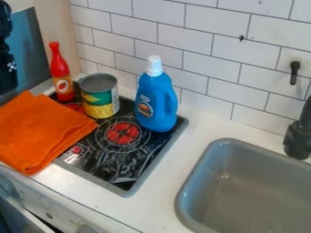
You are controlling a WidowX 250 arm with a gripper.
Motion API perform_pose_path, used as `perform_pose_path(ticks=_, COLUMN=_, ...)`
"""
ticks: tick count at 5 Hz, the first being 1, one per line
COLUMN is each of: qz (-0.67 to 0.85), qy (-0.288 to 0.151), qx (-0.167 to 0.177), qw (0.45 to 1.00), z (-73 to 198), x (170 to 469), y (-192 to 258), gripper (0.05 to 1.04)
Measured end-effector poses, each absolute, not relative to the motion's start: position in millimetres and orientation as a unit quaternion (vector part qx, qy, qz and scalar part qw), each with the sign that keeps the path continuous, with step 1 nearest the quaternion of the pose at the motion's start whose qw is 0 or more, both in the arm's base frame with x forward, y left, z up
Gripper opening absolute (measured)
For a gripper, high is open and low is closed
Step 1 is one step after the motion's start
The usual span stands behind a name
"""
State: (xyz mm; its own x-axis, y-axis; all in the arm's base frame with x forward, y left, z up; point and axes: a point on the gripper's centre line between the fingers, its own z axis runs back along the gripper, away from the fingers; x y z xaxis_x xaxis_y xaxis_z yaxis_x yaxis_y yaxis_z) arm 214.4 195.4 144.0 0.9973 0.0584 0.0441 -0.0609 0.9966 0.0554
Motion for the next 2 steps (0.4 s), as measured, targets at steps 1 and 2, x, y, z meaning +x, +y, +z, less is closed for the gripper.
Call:
perform_pose_path(ticks=1, qz=0.031, qy=-0.012, qx=0.02, qw=0.999, z=136.6, x=214.5, y=195.1, gripper=1.0)
perform_pose_path(ticks=2, qz=0.047, qy=-0.051, qx=0.032, qw=0.997, z=146.2, x=239.8, y=202.9, gripper=1.0)
